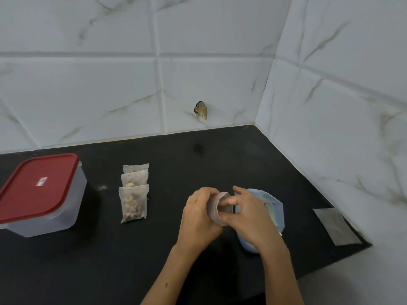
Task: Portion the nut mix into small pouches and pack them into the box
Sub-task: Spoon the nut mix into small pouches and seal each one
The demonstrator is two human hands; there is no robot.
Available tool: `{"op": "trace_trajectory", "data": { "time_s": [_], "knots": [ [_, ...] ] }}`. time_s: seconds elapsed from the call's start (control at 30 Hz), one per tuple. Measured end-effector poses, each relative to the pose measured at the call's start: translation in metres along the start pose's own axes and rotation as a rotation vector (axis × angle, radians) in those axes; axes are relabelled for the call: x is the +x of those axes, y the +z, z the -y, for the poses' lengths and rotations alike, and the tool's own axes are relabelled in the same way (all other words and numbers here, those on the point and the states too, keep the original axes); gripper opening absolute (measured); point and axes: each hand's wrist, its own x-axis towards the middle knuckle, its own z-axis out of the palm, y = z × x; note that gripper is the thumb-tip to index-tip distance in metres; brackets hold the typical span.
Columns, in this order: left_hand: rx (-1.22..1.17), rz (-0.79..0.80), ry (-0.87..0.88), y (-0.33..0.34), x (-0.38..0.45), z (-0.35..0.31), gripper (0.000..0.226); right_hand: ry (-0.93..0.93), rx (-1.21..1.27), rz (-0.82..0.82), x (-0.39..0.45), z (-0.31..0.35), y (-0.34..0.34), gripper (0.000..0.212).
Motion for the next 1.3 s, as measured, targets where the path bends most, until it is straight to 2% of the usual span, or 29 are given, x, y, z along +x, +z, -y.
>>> {"op": "trace_trajectory", "data": {
  "time_s": [0.13,0.2,0.27,0.33,0.37,0.4,0.47,0.57,0.63,0.8,1.07,1.13,1.23,1.3],
  "knots": [
    [-0.097,0.062,-0.051,0.012,-0.003,-0.010,0.052,0.020,-0.006,0.016,-0.001,-0.014,-0.004,0.019],
    [-0.149,0.046,-0.078,0.017,-0.004,-0.015,0.046,0.018,0.096,0.036,-0.005,-0.017,-0.013,0.019],
    [-0.184,0.018,-0.134,0.021,-0.005,-0.018,0.038,0.080,0.222,-0.084,-0.011,-0.024,-0.029,0.012],
    [-0.185,0.016,-0.217,0.023,-0.005,-0.018,0.037,0.225,0.078,-0.307,-0.013,-0.040,-0.046,0.007],
    [-0.183,0.026,-0.262,0.024,-0.005,-0.017,0.037,0.329,-0.033,-0.356,-0.013,-0.052,-0.051,0.014],
    [-0.181,0.037,-0.310,0.026,-0.005,-0.016,0.037,0.448,-0.105,-0.332,-0.013,-0.062,-0.053,0.021],
    [-0.181,0.056,-0.405,0.030,-0.006,-0.015,0.036,0.654,-0.136,-0.173,-0.010,-0.075,-0.046,0.032],
    [-0.180,0.101,-0.490,0.040,-0.006,-0.015,0.037,0.752,-0.153,-0.054,-0.002,-0.085,-0.031,0.039],
    [-0.185,0.137,-0.537,0.045,-0.008,-0.016,0.039,0.730,-0.210,-0.073,0.001,-0.085,-0.029,0.038],
    [-0.175,0.177,-0.622,0.055,-0.013,-0.016,0.042,0.573,-0.276,-0.136,0.000,-0.084,-0.037,0.019],
    [-0.188,0.165,-0.714,0.058,-0.012,-0.021,0.033,0.381,-0.253,-0.106,-0.011,-0.075,-0.045,0.017],
    [-0.197,0.165,-0.723,0.060,-0.013,-0.022,0.032,0.368,-0.262,-0.077,-0.014,-0.069,-0.049,0.020],
    [-0.224,0.152,-0.731,0.061,-0.015,-0.022,0.032,0.240,-0.312,-0.071,-0.026,-0.062,-0.047,0.029],
    [-0.233,0.145,-0.738,0.063,-0.017,-0.023,0.033,0.276,-0.377,-0.023,-0.029,-0.056,-0.042,0.031]
  ]
}}
